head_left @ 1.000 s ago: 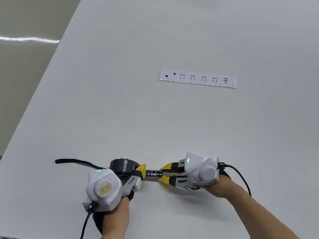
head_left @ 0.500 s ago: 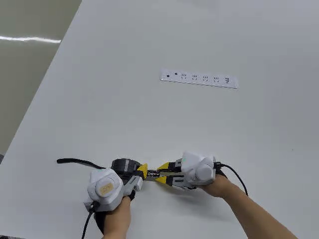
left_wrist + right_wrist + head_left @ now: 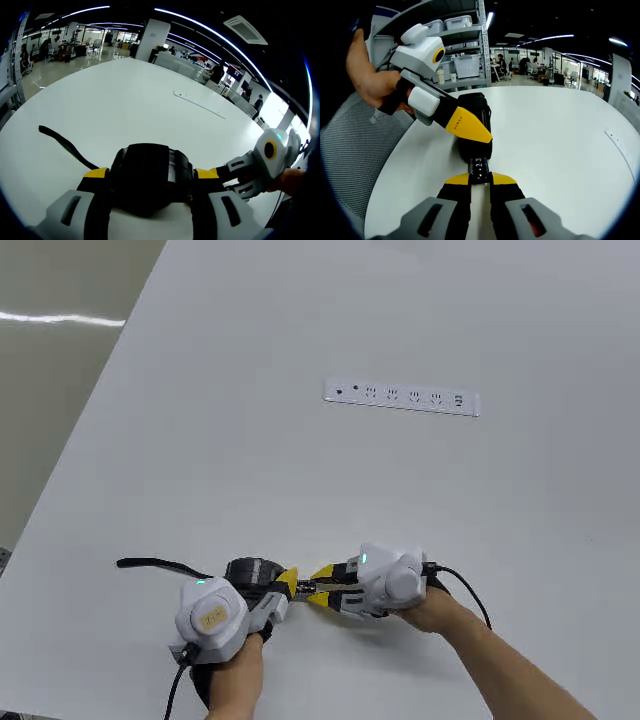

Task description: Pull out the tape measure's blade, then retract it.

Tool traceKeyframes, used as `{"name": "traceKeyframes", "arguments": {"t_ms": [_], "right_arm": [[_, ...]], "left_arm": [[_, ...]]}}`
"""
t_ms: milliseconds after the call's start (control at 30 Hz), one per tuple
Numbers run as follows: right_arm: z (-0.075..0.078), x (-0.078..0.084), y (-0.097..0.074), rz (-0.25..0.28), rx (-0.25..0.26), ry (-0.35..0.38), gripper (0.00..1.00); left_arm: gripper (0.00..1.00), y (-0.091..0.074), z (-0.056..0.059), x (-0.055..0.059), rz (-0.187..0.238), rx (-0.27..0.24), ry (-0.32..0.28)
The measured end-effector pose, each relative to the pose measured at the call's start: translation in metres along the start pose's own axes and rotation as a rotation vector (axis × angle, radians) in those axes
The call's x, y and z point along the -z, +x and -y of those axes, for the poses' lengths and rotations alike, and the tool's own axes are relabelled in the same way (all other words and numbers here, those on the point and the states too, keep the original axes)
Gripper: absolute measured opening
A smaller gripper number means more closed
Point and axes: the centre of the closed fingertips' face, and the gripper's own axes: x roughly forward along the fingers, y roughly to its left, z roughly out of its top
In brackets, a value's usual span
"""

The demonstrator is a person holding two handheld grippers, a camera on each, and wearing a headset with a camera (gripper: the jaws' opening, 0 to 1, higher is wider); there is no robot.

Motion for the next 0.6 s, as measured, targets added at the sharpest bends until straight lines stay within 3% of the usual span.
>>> {"name": "traceKeyframes", "arguments": {"t_ms": [600], "right_arm": [[-0.001,-0.006,0.012,-0.002,-0.016,-0.01,0.12]], "left_arm": [[0.62,-0.001,0.0,0.0,-0.004,0.011,-0.009]]}}
